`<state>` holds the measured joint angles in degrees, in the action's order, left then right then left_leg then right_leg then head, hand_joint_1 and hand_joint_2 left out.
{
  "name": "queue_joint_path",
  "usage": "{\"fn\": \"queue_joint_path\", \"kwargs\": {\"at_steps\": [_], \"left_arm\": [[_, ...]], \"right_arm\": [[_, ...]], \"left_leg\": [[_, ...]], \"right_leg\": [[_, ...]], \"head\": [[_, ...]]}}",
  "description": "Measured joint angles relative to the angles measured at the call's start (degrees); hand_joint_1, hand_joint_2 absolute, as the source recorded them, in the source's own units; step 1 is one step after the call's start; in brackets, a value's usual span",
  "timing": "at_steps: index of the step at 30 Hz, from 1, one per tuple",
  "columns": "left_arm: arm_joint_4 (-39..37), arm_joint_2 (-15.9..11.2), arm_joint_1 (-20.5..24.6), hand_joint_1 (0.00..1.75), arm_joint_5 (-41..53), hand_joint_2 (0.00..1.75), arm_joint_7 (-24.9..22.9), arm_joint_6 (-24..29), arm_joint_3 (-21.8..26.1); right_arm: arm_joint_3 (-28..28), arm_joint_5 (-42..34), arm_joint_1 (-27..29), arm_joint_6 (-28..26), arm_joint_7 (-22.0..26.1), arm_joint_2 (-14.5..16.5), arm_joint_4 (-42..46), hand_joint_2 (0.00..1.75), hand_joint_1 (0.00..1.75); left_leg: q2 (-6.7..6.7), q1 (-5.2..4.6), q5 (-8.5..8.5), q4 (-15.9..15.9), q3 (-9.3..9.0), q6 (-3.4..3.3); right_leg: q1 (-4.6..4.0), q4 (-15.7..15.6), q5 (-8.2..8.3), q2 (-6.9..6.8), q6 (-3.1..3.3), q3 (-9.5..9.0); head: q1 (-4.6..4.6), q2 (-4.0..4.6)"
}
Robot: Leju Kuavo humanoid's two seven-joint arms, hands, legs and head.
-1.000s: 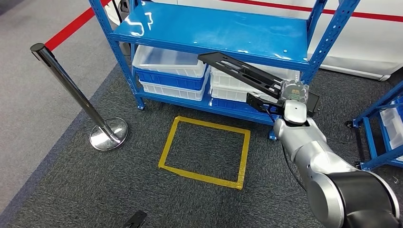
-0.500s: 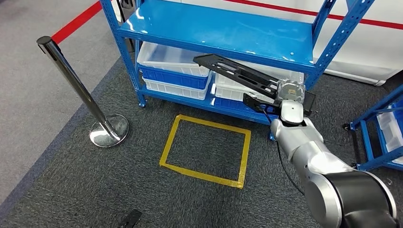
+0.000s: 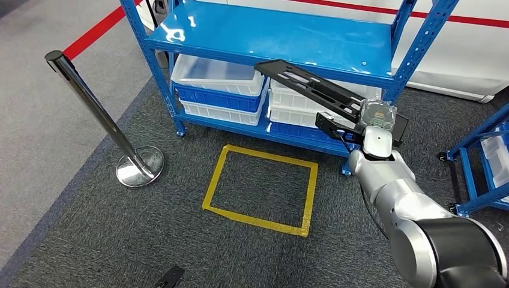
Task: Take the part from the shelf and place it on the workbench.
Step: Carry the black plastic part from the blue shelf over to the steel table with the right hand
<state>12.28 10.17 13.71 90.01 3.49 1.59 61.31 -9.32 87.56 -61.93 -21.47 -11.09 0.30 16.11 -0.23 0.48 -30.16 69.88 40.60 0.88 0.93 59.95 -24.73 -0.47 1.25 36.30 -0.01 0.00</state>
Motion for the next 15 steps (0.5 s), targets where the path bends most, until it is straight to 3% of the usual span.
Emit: {"fn": "queue_joint_path", "kwargs": {"at_steps": [2, 3, 5, 7, 9, 11, 13, 15], "left_arm": [[0.0, 0.0, -0.1, 0.0, 0.0, 1.75, 0.1, 0.0, 0.1], [0.0, 0.0, -0.2, 0.0, 0.0, 1.75, 0.1, 0.1, 0.1], [0.0, -0.2, -0.2, 0.0, 0.0, 1.75, 0.1, 0.1, 0.2], [0.0, -0.3, -0.1, 0.0, 0.0, 1.75, 0.2, 0.2, 0.3], [0.0, -0.3, 0.0, 0.0, 0.0, 1.75, 0.3, 0.2, 0.5], [0.0, -0.3, -0.1, 0.0, 0.0, 1.75, 0.3, 0.2, 0.6], [0.0, -0.3, -0.2, 0.0, 0.0, 1.75, 0.3, 0.3, 0.8], [0.0, -0.2, -0.2, 0.0, 0.0, 1.75, 0.3, 0.4, 0.9]], "right_arm": [[1.0, -0.9, 0.0, -1.3, 0.3, 0.0, 0.1, 1.75, 1.75], [1.5, -1.0, 0.0, -1.6, 0.3, 0.0, 0.1, 1.75, 1.75], [2.4, -1.0, 0.0, -1.7, 0.3, 0.0, 0.2, 1.75, 1.75], [3.3, -0.9, 0.0, -1.8, 0.3, -0.1, 0.3, 1.75, 1.75], [4.1, -0.9, 0.0, -2.0, 0.3, -0.3, 0.4, 1.75, 1.75], [4.7, -0.7, 0.0, -2.2, 0.2, -0.4, 0.5, 1.75, 1.75], [5.2, -0.4, 0.0, -2.5, 0.0, -0.6, 0.6, 1.75, 1.75], [5.5, -0.2, 0.2, -2.7, -0.1, -0.6, 0.6, 1.75, 1.75]], "left_leg": [[0.04, 0.24, -1.33, 5.1, 2.37, 0.35], [0.12, 0.29, -0.47, 4.8, 2.23, 0.39], [1.17, 0.25, 3.44, -2.0, -0.95, 0.15], [2.92, -0.3, 5.79, -8.9, -4.18, -0.48], [3.08, -0.79, 5.94, -10.8, -4.78, -1.21], [1.98, -0.63, 6.45, -11.3, -4.78, -2.0], [1.08, -0.36, 7.03, -12.1, -5.04, -2.81], [0.19, -0.31, 7.3, -12.3, -5.04, -3.24]], "right_leg": [[-0.01, 0.1, -0.04, -0.4, 0.03, 0.0], [0.0, 0.1, -0.08, -0.69, 0.02, -0.04], [-0.02, 0.1, -0.21, -1.34, -0.12, -0.22], [-0.27, 0.1, -0.3, -2.08, -0.52, -0.29], [-0.52, -0.1, -0.25, -3.04, -1.03, -0.31], [-0.53, -0.1, -0.43, -3.7, -1.63, -0.47], [-0.37, 2.4, -2.46, -2.33, -2.06, 0.57], [-0.23, 9.3, -6.12, -0.31, -2.17, 3.65]], "head": [[-0.01, 0.0], [-0.02, 0.0], [-0.01, 0.0], [-0.02, 0.0], [-0.04, 0.0], [-0.05, 0.0], [-0.1, 0.0], [-0.15, 0.0]]}}
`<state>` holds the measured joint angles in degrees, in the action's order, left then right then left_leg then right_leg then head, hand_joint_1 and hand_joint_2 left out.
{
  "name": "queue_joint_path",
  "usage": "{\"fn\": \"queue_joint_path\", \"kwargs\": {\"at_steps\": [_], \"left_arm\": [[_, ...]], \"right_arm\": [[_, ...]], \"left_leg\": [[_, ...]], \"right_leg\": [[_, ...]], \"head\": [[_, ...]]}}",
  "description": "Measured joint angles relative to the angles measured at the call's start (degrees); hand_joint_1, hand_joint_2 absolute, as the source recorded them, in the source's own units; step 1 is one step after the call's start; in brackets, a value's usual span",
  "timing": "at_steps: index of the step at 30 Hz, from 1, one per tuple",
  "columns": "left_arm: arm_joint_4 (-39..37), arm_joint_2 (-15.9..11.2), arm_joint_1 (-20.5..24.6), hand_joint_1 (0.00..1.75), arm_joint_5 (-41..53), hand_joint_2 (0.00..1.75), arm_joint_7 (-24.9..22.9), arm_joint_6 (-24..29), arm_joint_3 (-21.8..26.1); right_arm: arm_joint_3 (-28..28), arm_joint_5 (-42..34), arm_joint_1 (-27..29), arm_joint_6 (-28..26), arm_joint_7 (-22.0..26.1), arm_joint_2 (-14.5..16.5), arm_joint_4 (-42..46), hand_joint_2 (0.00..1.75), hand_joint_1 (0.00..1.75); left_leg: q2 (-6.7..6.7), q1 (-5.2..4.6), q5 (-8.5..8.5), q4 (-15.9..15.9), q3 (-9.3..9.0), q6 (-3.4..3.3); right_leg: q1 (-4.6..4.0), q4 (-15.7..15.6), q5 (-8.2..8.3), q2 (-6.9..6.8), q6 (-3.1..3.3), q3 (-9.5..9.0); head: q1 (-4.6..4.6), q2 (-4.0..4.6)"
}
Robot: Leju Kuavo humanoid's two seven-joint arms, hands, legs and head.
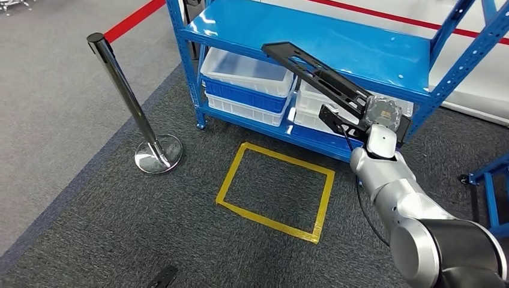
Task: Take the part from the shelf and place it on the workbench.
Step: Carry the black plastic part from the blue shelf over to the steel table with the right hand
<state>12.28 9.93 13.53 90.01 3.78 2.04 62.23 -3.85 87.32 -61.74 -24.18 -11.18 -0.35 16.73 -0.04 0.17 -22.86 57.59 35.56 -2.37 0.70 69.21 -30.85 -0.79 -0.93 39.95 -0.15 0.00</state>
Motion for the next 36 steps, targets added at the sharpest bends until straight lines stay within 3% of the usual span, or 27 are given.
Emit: {"fn": "queue_joint_path", "kwargs": {"at_steps": [2, 3, 5, 7, 9, 11, 13, 15, 17, 18, 20, 22, 24, 26, 27, 29, 30, 32, 33, 34, 36], "left_arm": [[0.0, 0.0, 0.0, 0.0, 0.0, 1.75, 0.0, 0.0, 0.1], [0.0, 0.0, -0.1, 0.0, 0.0, 1.75, 0.0, 0.0, 0.1], [0.0, 0.0, -0.1, 0.0, 0.0, 1.75, 0.0, 0.0, 0.1], [0.0, 0.1, -0.1, 0.0, 0.0, 1.75, 0.0, 0.0, 0.1], [0.0, 0.1, 0.0, 0.0, 0.0, 1.75, 0.0, 0.1, 0.1], [0.0, 0.0, -0.2, 0.0, 0.0, 1.75, 0.0, 0.1, 0.2], [0.0, -0.1, -0.3, 0.0, 0.0, 1.75, 0.0, 0.1, 0.2], [0.0, -0.1, -0.3, 0.0, 0.0, 1.75, 0.0, 0.1, 0.2], [0.0, -0.1, -0.3, 0.0, 0.0, 1.75, 0.0, 0.1, 0.2], [0.0, 0.0, -0.3, 0.0, 0.0, 1.75, 0.0, 0.1, 0.2], [0.0, -0.1, -0.3, 0.0, 0.0, 1.75, 0.0, 0.1, 0.3], [0.0, -0.1, -0.2, 0.0, 0.0, 1.75, 0.0, 0.2, 0.3], [0.0, -0.2, -0.1, 0.0, -0.1, 1.75, 0.1, 0.3, 0.4], [0.0, -0.2, -0.2, 0.0, -0.1, 1.75, 0.2, 0.3, 0.5], [0.0, -0.2, -0.2, 0.0, -0.1, 1.75, 0.3, 0.3, 0.6], [0.0, -0.1, -0.2, 0.0, -0.1, 1.75, 0.4, 0.3, 0.8], [0.0, -0.1, -0.1, 0.0, -0.1, 1.75, 0.5, 0.3, 0.9], [0.0, -0.1, 0.0, 0.0, -0.1, 1.75, 0.5, 0.2, 1.2], [0.0, -0.1, 0.0, 0.0, -0.1, 1.75, 0.5, 0.2, 1.3], [0.0, -0.1, -0.1, 0.0, -0.1, 1.75, 0.5, 0.1, 1.4], [0.0, -0.1, -0.1, 0.0, -0.1, 1.75, 0.5, 0.0, 1.5]], "right_arm": [[0.3, 0.1, 0.4, -0.1, 0.0, 0.0, 0.0, 1.75, 1.75], [0.4, 0.2, 0.6, -0.1, 0.0, -0.1, 0.0, 1.75, 1.75], [0.6, 0.2, 0.8, -0.1, -0.1, -0.1, 0.0, 1.75, 1.75], [0.6, 0.3, 0.7, -0.1, -0.1, -0.2, 0.0, 1.75, 1.75], [0.7, 0.3, 0.6, -0.1, -0.1, -0.2, 0.0, 1.75, 1.75], [0.7, 0.4, 0.7, -0.1, -0.1, -0.1, 0.0, 1.75, 1.75], [0.7, 0.5, 0.7, -0.1, -0.2, 0.0, 0.1, 1.75, 1.75], [0.8, 0.5, 0.7, -0.1, -0.2, 0.0, 0.1, 1.75, 1.75], [0.9, 0.5, 0.7, -0.1, -0.1, -0.1, 0.1, 1.75, 1.75], [1.0, 0.6, 0.8, -0.2, 0.0, -0.1, 0.1, 1.75, 1.75], [1.1, 0.8, 0.9, -0.3, 0.2, -0.1, 0.1, 1.75, 1.75], [1.1, 1.0, 0.9, -0.4, 0.2, -0.1, 0.1, 1.75, 1.75], [1.2, 1.4, 0.8, -0.6, 0.1, -0.2, 0.2, 1.75, 1.75], [1.3, 1.9, 0.7, -0.7, 0.1, -0.3, 0.2, 1.75, 1.75], [1.3, 2.1, 0.6, -0.7, 0.0, -0.3, 0.3, 1.75, 1.75], [1.3, 2.5, 0.3, -0.3, 0.0, -0.6, 0.4, 1.75, 1.75], [1.3, 2.6, 0.2, 0.0, 0.0, -0.8, 0.4, 1.75, 1.75], [1.3, 2.6, 0.0, 0.8, 0.1, -1.2, 0.3, 1.75, 1.75], [1.3, 2.6, 0.0, 1.1, 0.2, -1.3, 0.3, 1.75, 1.75], [1.3, 2.6, 0.0, 1.4, 0.2, -1.4, 0.3, 1.75, 1.75], [1.3, 2.6, 0.0, 1.8, 0.5, -1.6, 0.3, 1.75, 1.75]], "left_leg": [[-1.11, -0.06, 0.02, 0.2, 0.1, -0.09], [-1.75, -0.06, -0.01, 0.4, 0.13, -0.09], [-3.06, -0.03, -0.22, 0.9, 0.21, 0.09], [-4.15, -0.11, -0.53, 1.7, 0.68, 0.53], [-5.07, -0.05, -0.48, 2.0, 1.31, 1.15], [-5.68, 0.1, -0.3, 2.0, 1.7, 1.81], [-3.93, 0.03, -1.54, 3.7, 2.63, 2.52], [-1.26, 0.24, -4.88, 10.0, 5.4, 3.25], [-0.38, 0.59, -7.33, 16.6, 8.44, 3.74], [-0.27, 0.67, -7.11, 17.4, 8.83, 3.84], [0.26, 0.65, -3.95, 12.5, 6.35, 3.68], [2.75, 0.04, -1.09, 4.6, 2.43, 2.91], [4.09, -0.64, -0.5, 1.3, 0.92, 2.0], [2.76, -0.62, -0.23, 0.9, 0.85, 1.29], [2.12, -0.48, 0.0, 0.4, 0.65, 0.96], [0.93, -0.15, 0.53, -0.4, 0.24, 0.32], [0.36, -0.15, 0.63, -0.5, 0.24, 0.13], [-1.02, -0.14, 0.71, -0.3, 0.35, -0.14], [-1.82, -0.14, 0.68, -0.2, 0.37, -0.16], [-2.65, -0.09, 0.59, 0.1, 0.42, -0.11], [-4.21, 0.06, 0.16, 1.0, 0.73, 0.24]], "right_leg": [[0.02, 6.2, -1.86, 0.62, -0.08, 2.86], [0.06, 6.7, -1.29, 0.7, -0.09, 3.15], [0.24, 1.0, 2.57, 1.22, 0.03, 0.58], [0.49, -5.9, 5.11, 3.04, 0.18, -2.68], [0.48, -8.1, 5.07, 3.98, 0.32, -3.68], [0.48, -8.5, 5.28, 3.0, 0.78, -3.8], [0.66, -9.0, 5.58, 1.86, 1.45, -4.03], [0.64, -9.2, 5.67, 0.72, 1.86, -4.11], [0.56, -9.2, 5.61, -0.44, 2.02, -4.11], [0.56, -9.2, 5.56, -1.0, 2.03, -4.14], [0.55, -9.2, 5.42, -2.13, 1.9, -4.29], [0.38, -9.2, 5.23, -3.25, 1.58, -4.5], [0.1, -9.3, 5.11, -4.35, 1.14, -4.67], [-0.07, -9.5, 4.97, -5.5, 0.57, -4.91], [-0.02, -9.3, 4.58, -5.24, 0.27, -4.94], [0.05, -6.1, 2.35, -2.88, -0.09, -3.58], [0.15, -2.7, 0.62, -1.18, -0.11, -2.09], [0.14, 4.4, -2.0, 0.41, -0.15, 1.38], [0.18, 6.1, -2.03, 0.65, -0.21, 2.31], [0.26, 5.5, -0.87, 0.76, -0.26, 2.18], [0.71, -0.7, 3.06, 1.92, -0.4, -0.41]], "head": [[0.0, 0.0], [0.0, 0.0], [-0.01, 0.0], [0.02, 0.0], [0.04, 0.0], [0.03, 0.0], [0.12, 0.0], [0.23, 0.0], [0.26, 0.0], [0.26, 0.0], [0.27, 0.0], [0.26, 0.0], [0.25, 0.0], [0.22, 0.0], [0.2, 0.0], [0.16, 0.0], [0.16, 0.0], [0.15, 0.0], [0.15, 0.0], [0.14, 0.0], [0.13, 0.0]]}}
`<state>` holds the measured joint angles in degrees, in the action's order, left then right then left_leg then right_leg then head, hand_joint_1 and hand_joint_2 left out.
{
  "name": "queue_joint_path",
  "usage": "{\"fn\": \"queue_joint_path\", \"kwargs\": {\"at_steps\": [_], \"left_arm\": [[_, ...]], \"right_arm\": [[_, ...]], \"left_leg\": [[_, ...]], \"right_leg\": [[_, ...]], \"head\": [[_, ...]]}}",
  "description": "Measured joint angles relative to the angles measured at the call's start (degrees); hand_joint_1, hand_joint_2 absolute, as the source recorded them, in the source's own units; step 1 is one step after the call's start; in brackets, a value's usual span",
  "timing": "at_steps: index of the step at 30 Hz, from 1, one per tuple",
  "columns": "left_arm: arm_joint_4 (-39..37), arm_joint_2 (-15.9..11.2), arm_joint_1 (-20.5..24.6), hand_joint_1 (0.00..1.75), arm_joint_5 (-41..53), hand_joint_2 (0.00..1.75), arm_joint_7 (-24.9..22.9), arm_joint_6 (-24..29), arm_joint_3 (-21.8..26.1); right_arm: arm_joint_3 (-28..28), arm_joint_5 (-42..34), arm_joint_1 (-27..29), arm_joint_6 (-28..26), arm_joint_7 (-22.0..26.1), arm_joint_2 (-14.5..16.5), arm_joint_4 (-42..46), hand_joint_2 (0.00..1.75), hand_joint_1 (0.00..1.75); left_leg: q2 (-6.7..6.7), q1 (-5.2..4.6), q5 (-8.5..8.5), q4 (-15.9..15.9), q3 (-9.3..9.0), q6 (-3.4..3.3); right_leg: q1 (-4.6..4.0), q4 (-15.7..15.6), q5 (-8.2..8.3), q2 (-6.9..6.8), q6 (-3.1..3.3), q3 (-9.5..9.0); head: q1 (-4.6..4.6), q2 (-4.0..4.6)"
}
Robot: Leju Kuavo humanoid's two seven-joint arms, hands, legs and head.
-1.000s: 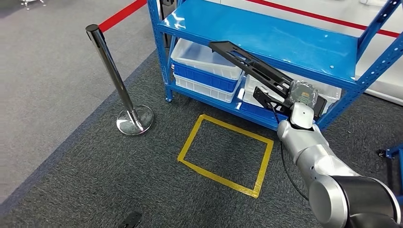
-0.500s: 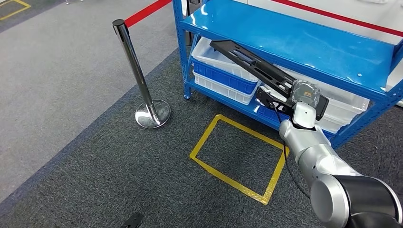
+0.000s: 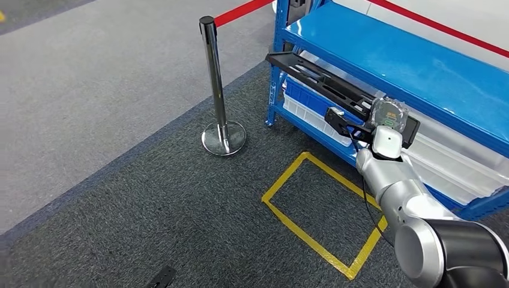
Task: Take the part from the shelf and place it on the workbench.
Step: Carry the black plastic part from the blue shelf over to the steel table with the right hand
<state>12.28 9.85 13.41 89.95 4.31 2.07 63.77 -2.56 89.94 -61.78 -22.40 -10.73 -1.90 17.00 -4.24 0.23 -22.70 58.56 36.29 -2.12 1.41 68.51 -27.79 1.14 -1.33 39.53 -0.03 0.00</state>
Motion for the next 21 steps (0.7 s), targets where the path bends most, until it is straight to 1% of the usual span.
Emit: {"fn": "queue_joint_path", "kwargs": {"at_steps": [1, 2, 3, 4, 5, 6, 7, 8, 9, 10, 11, 12, 13, 14, 15, 16, 17, 18, 19, 20, 21], "left_arm": [[0.0, 0.0, 0.1, 0.0, 0.0, 1.75, 0.0, 0.0, 0.0], [0.0, 0.0, 0.2, 0.0, 0.0, 1.75, 0.1, -0.1, 0.0], [0.0, 0.0, 0.2, 0.0, 0.0, 1.75, 0.1, -0.1, 0.1], [0.0, 0.0, 0.3, 0.0, 0.0, 1.75, 0.1, -0.2, 0.1], [0.0, 0.0, 0.2, 0.0, 0.1, 1.75, 0.1, -0.2, 0.1], [0.0, 0.0, 0.1, 0.0, 0.1, 1.75, 0.1, -0.1, 0.1], [0.0, 0.0, 0.0, 0.0, 0.1, 1.75, 0.1, -0.1, 0.1], [0.0, 0.0, 0.0, 0.0, 0.1, 1.75, 0.0, 0.0, 0.1], [0.0, 0.0, 0.0, 0.0, 0.1, 1.75, 0.0, 0.1, 0.1], [0.0, 0.0, 0.1, 0.0, 0.1, 1.75, 0.0, 0.1, 0.1], [0.0, 0.0, 0.1, 0.0, 0.1, 1.75, 0.0, 0.1, 0.1], [0.0, 0.0, 0.1, 0.0, 0.1, 1.75, 0.0, 0.1, 0.1], [0.0, 0.1, 0.1, 0.0, 0.1, 1.75, 0.0, 0.1, 0.1], [0.0, 0.0, 0.1, 0.0, 0.1, 1.75, 0.0, 0.1, 0.1], [0.0, 0.0, 0.1, 0.0, 0.1, 1.75, 0.1, 0.1, 0.1], [0.0, 0.0, 0.1, 0.0, 0.1, 1.75, 0.1, 0.1, 0.1], [0.0, -0.1, 0.2, 0.0, 0.1, 1.75, 0.1, 0.1, 0.1], [0.0, -0.1, 0.3, 0.0, 0.1, 1.75, 0.2, 0.1, 0.1], [0.0, -0.2, 0.3, 0.0, 0.0, 1.75, 0.2, 0.1, 0.2], [0.0, -0.2, 0.3, 0.0, 0.0, 1.75, 0.2, 0.1, 0.2], [0.0, -0.2, 0.2, 0.0, 0.0, 1.75, 0.2, 0.1, 0.2]], "right_arm": [[0.0, 0.0, -0.1, 0.1, 0.2, 0.0, 0.0, 1.75, 1.75], [0.0, 0.0, -0.1, 0.1, 0.5, -0.1, 0.0, 1.75, 1.75], [0.0, 0.0, -0.1, 0.1, 0.7, -0.1, -0.1, 1.75, 1.75], [0.0, 0.0, 0.1, 0.1, 0.8, -0.1, -0.1, 1.75, 1.75], [0.0, 0.0, 0.4, 0.1, 0.9, 0.0, -0.1, 1.75, 1.75], [-0.1, 0.0, 0.6, 0.1, 1.0, 0.1, -0.1, 1.75, 1.75], [-0.1, 0.0, 0.7, 0.1, 1.0, 0.2, -0.1, 1.75, 1.75], [-0.2, -0.1, 0.8, 0.1, 1.1, 0.3, -0.1, 1.75, 1.75], [-0.2, -0.1, 0.9, 0.1, 1.1, 0.2, -0.1, 1.75, 1.75], [-0.2, -0.1, 0.9, 0.1, 1.1, 0.2, -0.1, 1.75, 1.75], [-0.2, -0.1, 0.9, 0.1, 1.2, 0.1, -0.1, 1.75, 1.75], [-0.2, -0.1, 1.1, 0.1, 1.3, 0.1, -0.1, 1.75, 1.75], [-0.2, -0.1, 1.2, 0.1, 1.4, 0.0, -0.1, 1.75, 1.75], [-0.2, -0.1, 1.2, 0.1, 1.5, -0.1, -0.1, 1.75, 1.75], [-0.2, -0.1, 1.3, 0.1, 1.6, -0.1, -0.1, 1.75, 1.75], [-0.2, 0.0, 1.2, 0.1, 1.7, -0.2, -0.1, 1.75, 1.75], [-0.2, 0.0, 1.1, 0.1, 1.7, -0.4, -0.1, 1.75, 1.75], [-0.2, 0.0, 1.1, 0.1, 1.7, -0.5, -0.1, 1.75, 1.75], [-0.2, 0.0, 1.0, 0.1, 1.7, -0.6, -0.1, 1.75, 1.75], [-0.2, 0.0, 1.0, 0.1, 1.7, -0.7, -0.1, 1.75, 1.75], [-0.2, 0.0, 1.0, 0.1, 1.7, -0.7, 0.0, 1.75, 1.75]], "left_leg": [[-0.7, 0.0, -0.28, 0.7, 0.46, 0.3], [-1.37, 0.04, -0.44, 1.3, 1.04, 0.62], [-1.97, 0.15, -0.46, 1.7, 1.62, 0.97], [-2.63, 0.28, -0.33, 1.9, 2.06, 1.33], [-3.32, 0.46, -0.15, 1.8, 2.29, 1.67], [-3.09, 0.45, -0.18, 2.0, 2.48, 2.0], [-2.11, 0.35, -0.62, 2.7, 2.86, 2.33], [-0.5, 0.23, -1.62, 4.5, 3.72, 2.62], [1.5, 0.2, -3.09, 7.5, 5.13, 2.88], [2.85, 0.3, -4.64, 11.1, 6.87, 3.09], [3.6, 0.41, -5.78, 14.4, 8.53, 3.21], [3.93, 0.48, -6.08, 16.3, 9.55, 3.22], [4.08, 0.49, -5.31, 16.0, 9.45, 3.12], [4.3, 0.44, -3.7, 13.5, 8.21, 2.89], [4.94, 0.27, -1.82, 9.6, 6.21, 2.51], [5.97, -0.09, -0.57, 5.8, 4.19, 2.06], [6.75, -0.48, 0.17, 2.9, 2.73, 1.56], [7.19, -0.83, 0.31, 1.5, 2.02, 1.15], [7.04, -1.08, 0.12, 1.1, 1.92, 0.84], [6.35, -1.12, 0.27, 0.9, 1.9, 0.55], [5.74, -0.91, 0.46, 0.4, 1.61, 0.26]], "right_leg": [[0.25, -3.4, 1.31, 1.33, -0.08, -1.47], [0.46, -5.5, 1.87, 2.46, -0.1, -2.38], [0.49, -6.5, 1.73, 3.26, -0.04, -2.72], [0.32, -6.7, 1.56, 3.22, 0.12, -2.77], [0.35, -6.8, 1.6, 2.52, 0.43, -2.76], [0.33, -7.0, 1.7, 1.83, 0.72, -2.93], [0.42, -7.3, 1.78, 1.13, 1.11, -3.14], [0.53, -7.5, 1.85, 0.43, 1.43, -3.35], [0.42, -7.6, 1.84, -0.24, 1.66, -3.51], [0.33, -7.6, 1.79, -0.94, 1.86, -3.58], [0.21, -7.6, 1.73, -1.63, 1.95, -3.62], [0.12, -7.6, 1.65, -2.31, 2.0, -3.68], [0.05, -7.6, 1.57, -2.96, 2.01, -3.75], [-0.03, -7.6, 1.48, -3.61, 1.97, -3.87], [-0.11, -7.6, 1.37, -4.22, 1.9, -4.04], [-0.26, -7.6, 1.25, -4.83, 1.76, -4.19], [-0.37, -7.7, 1.15, -5.37, 1.57, -4.32], [-0.47, -7.8, 1.07, -5.91, 1.35, -4.44], [-0.55, -8.0, 1.01, -6.48, 1.09, -4.58], [-0.6, -8.2, 0.97, -7.03, 0.78, -4.83], [-0.57, -8.3, 0.79, -7.23, 0.46, -5.07]], "head": [[0.0, 0.0], [0.03, 0.0], [0.06, 0.0], [0.09, 0.0], [0.11, 0.0], [0.1, 0.0], [0.23, 0.0], [0.35, 0.0], [0.48, 0.0], [0.6, 0.0], [0.6, 0.0], [0.6, 0.0], [0.59, 0.0], [0.61, 0.0], [0.6, 0.0], [0.6, 0.0], [0.59, 0.0], [0.59, 0.0], [0.58, 0.0], [0.58, 0.0], [0.55, 0.0]]}}
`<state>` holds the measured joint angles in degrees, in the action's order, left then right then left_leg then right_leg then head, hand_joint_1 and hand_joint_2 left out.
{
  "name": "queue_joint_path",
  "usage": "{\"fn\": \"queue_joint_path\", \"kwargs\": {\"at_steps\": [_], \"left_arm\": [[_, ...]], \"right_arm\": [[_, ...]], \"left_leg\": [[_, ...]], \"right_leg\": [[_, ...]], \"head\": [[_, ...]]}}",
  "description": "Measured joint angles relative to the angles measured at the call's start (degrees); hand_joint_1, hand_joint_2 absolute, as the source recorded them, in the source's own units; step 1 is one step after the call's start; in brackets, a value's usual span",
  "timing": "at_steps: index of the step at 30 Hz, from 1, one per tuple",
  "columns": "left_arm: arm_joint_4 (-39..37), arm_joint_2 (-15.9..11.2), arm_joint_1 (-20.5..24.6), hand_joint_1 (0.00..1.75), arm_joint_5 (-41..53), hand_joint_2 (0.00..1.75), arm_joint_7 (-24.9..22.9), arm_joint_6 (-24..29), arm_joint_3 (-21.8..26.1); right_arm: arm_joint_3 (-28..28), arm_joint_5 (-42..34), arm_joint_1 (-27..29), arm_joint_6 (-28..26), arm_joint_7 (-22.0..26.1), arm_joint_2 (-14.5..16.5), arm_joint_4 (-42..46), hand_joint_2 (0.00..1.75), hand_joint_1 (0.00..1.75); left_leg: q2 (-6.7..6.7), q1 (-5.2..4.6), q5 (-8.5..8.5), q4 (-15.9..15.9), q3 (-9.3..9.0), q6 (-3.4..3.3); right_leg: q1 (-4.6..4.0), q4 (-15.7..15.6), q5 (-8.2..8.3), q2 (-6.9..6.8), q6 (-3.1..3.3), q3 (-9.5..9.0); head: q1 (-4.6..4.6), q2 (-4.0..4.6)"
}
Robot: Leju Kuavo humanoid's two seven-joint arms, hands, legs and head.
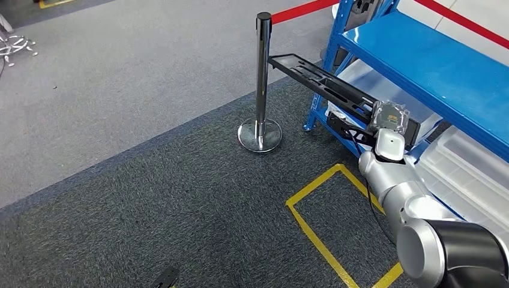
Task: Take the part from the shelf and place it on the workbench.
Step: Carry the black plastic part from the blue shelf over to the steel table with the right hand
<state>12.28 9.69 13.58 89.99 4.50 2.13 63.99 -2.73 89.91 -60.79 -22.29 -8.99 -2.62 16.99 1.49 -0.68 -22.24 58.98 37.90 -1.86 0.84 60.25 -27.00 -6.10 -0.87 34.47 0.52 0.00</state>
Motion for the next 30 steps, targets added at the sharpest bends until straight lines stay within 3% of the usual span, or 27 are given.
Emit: {"fn": "queue_joint_path", "kwargs": {"at_steps": [2, 4, 5, 6, 7, 9, 10, 11, 13, 15, 17, 20, 21, 22, 24, 25, 26, 27, 28, 30], "left_arm": [[0.0, 0.1, -0.1, 0.0, 0.0, 1.75, 0.1, 0.0, 0.0], [0.0, 0.1, 0.0, 0.0, 0.0, 1.75, 0.1, 0.0, 0.1], [0.0, 0.1, 0.1, 0.0, 0.0, 1.75, 0.1, 0.0, 0.1], [0.0, 0.1, 0.1, 0.0, 0.0, 1.75, 0.1, 0.0, 0.1], [0.0, 0.1, 0.1, 0.0, 0.0, 1.75, 0.1, 0.0, 0.1], [0.0, 0.1, 0.0, 0.0, 0.0, 1.75, 0.1, 0.0, 0.1], [0.0, 0.2, -0.1, 0.0, 0.0, 1.75, 0.1, 0.0, 0.1], [0.0, 0.2, 0.0, 0.0, 0.0, 1.75, 0.1, 0.1, 0.2], [0.0, 0.2, 0.0, 0.0, 0.0, 1.75, 0.1, 0.2, 0.2], [0.0, 0.2, -0.2, 0.0, 0.0, 1.75, 0.0, 0.3, 0.4], [0.0, 0.0, -0.3, 0.0, 0.0, 1.75, 0.0, 0.3, 0.5], [0.0, 0.0, -0.3, 0.0, 0.0, 1.75, -0.1, 0.4, 0.6], [0.0, 0.0, -0.3, 0.0, 0.0, 1.75, -0.1, 0.4, 0.6], [0.0, 0.0, -0.2, 0.0, 0.0, 1.75, 0.0, 0.4, 0.7], [0.0, 0.0, -0.1, 0.0, 0.0, 1.75, 0.0, 0.4, 0.9], [0.0, 0.0, -0.1, 0.0, 0.0, 1.75, 0.0, 0.4, 1.1], [0.0, 0.0, 0.0, 0.0, 0.0, 1.75, 0.1, 0.4, 1.1], [0.0, 0.0, 0.0, 0.0, 0.0, 1.75, 0.1, 0.5, 1.2], [0.0, 0.0, 0.0, 0.0, 0.0, 1.75, 0.2, 0.5, 1.2], [0.0, -0.1, -0.1, 0.0, 0.0, 1.75, 0.2, 0.5, 1.3]], "right_arm": [[0.0, 0.0, -0.1, 0.0, 0.0, -0.2, 0.1, 1.75, 1.75], [0.0, 0.0, -0.1, 0.0, 0.0, -0.5, 0.1, 1.75, 1.75], [0.0, 0.0, 0.1, 0.0, 0.0, -0.6, 0.1, 1.75, 1.75], [0.0, 0.0, 0.3, 0.0, 0.1, -0.7, 0.0, 1.75, 1.75], [0.0, 0.0, 0.5, 0.0, 0.0, -0.8, 0.0, 1.75, 1.75], [0.0, 0.0, 0.6, 0.1, 0.0, -0.9, 0.0, 1.75, 1.75], [0.0, 0.0, 0.6, 0.1, 0.0, -0.9, -0.1, 1.75, 1.75], [0.0, 0.0, 0.6, 0.1, -0.1, -0.9, -0.1, 1.75, 1.75], [0.0, 0.0, 0.5, 0.1, -0.2, -0.9, -0.1, 1.75, 1.75], [0.0, 0.0, 0.5, 0.1, -0.5, -0.8, -0.1, 1.75, 1.75], [0.0, 0.1, 0.5, 0.0, -0.7, -0.5, 0.0, 1.75, 1.75], [0.0, 0.1, 0.5, 0.0, -0.7, -0.4, 0.0, 1.75, 1.75], [0.0, 0.1, 0.5, 0.0, -0.7, -0.5, 0.0, 1.75, 1.75], [0.0, 0.1, 0.5, 0.0, -0.8, -0.5, 0.0, 1.75, 1.75], [0.1, 0.1, 0.5, 0.0, -0.8, -0.5, 0.0, 1.75, 1.75], [0.1, 0.1, 0.6, 0.0, -0.8, -0.6, 0.0, 1.75, 1.75], [0.1, 0.1, 0.6, 0.0, -0.7, -0.6, 0.0, 1.75, 1.75], [0.1, 0.1, 0.5, -0.1, -0.7, -0.7, 0.1, 1.75, 1.75], [0.2, 0.1, 0.5, -0.1, -0.7, -0.7, 0.1, 1.75, 1.75], [0.3, 0.1, 0.4, -0.1, -0.7, -0.8, 0.1, 1.75, 1.75]], "left_leg": [[-1.1, 0.38, 0.53, -1.1, -0.73, -0.63], [-2.16, 0.47, 0.8, -1.5, -1.0, -1.1], [-2.81, 0.41, 0.79, -1.4, -0.95, -1.23], [-3.51, 0.38, 0.73, -1.3, -0.93, -1.31], [-4.31, 0.35, 0.65, -1.0, -0.91, -1.33], [-5.94, 0.37, 0.35, -0.4, -0.83, -1.17], [-6.66, 0.38, 0.14, 0.0, -0.67, -0.96], [-7.33, 0.4, -0.02, 0.5, -0.37, -0.71], [-8.52, 0.63, -0.01, 0.9, 0.29, -0.05], [-9.37, 0.8, 0.23, 0.9, 0.72, 0.6], [-8.25, 0.49, -0.01, 1.3, 1.1, 1.09], [-6.5, 0.22, -0.49, 2.1, 1.39, 1.33], [-5.65, 0.28, -1.17, 3.2, 1.91, 1.45], [-4.39, 0.5, -2.8, 6.8, 3.65, 1.68], [-1.64, 1.06, -2.84, 9.2, 4.87, 2.07], [0.05, 1.09, -2.1, 7.8, 4.2, 2.03], [1.27, 0.87, -0.32, 3.8, 2.28, 1.72], [2.1, 0.58, 0.21, 1.5, 1.11, 1.32], [2.47, 0.29, 0.17, 0.4, 0.69, 0.93], [1.04, 0.27, 0.32, 0.1, 0.58, 0.2]], "right_leg": [[0.05, 1.7, -1.46, 1.89, -0.41, 0.53], [0.09, 8.0, -4.63, 4.88, -0.45, 3.51], [0.07, 11.6, -5.98, 5.63, -0.45, 5.39], [0.07, 14.2, -6.48, 5.93, -0.49, 6.79], [0.09, 14.7, -5.82, 6.03, -0.52, 7.27], [0.29, 9.6, -1.91, 6.57, -0.5, 5.37], [0.47, 6.1, -0.33, 7.71, -0.45, 3.82], [0.63, 3.2, 0.7, 8.83, -0.41, 2.56], [0.55, 1.1, 0.77, 10.09, -0.23, 1.57], [0.44, 0.6, 1.03, 8.85, 0.25, 1.32], [0.72, 0.1, 1.28, 7.76, 0.73, 0.94], [0.87, -0.2, 1.35, 7.35, 0.93, 0.72], [0.83, -0.2, 1.34, 7.07, 1.09, 0.67], [0.75, -0.2, 1.28, 6.39, 1.26, 0.6], [0.62, -0.2, 0.9, 3.77, 1.3, 0.26], [0.55, -0.2, 0.64, 2.47, 1.1, 0.05], [0.4, -0.3, 0.42, 1.41, 0.81, -0.17], [0.22, -0.4, 0.3, 0.83, 0.56, -0.32], [0.01, -0.5, 0.2, 0.25, 0.3, -0.48], [-0.07, -0.9, -0.01, -0.7, -0.35, -0.9]], "head": [[-0.06, 0.0], [-0.08, 0.0], [-0.07, 0.0], [-0.06, 0.0], [-0.06, 0.0], [-0.05, 0.0], [-0.06, 0.0], [-0.03, 0.0], [-0.03, 0.0], [-0.06, 0.0], [-0.04, 0.0], [-0.01, 0.0], [0.09, 0.0], [0.19, 0.0], [0.38, 0.0], [0.38, 0.0], [0.37, 0.0], [0.37, 0.0], [0.35, 0.0], [0.34, 0.0]]}}
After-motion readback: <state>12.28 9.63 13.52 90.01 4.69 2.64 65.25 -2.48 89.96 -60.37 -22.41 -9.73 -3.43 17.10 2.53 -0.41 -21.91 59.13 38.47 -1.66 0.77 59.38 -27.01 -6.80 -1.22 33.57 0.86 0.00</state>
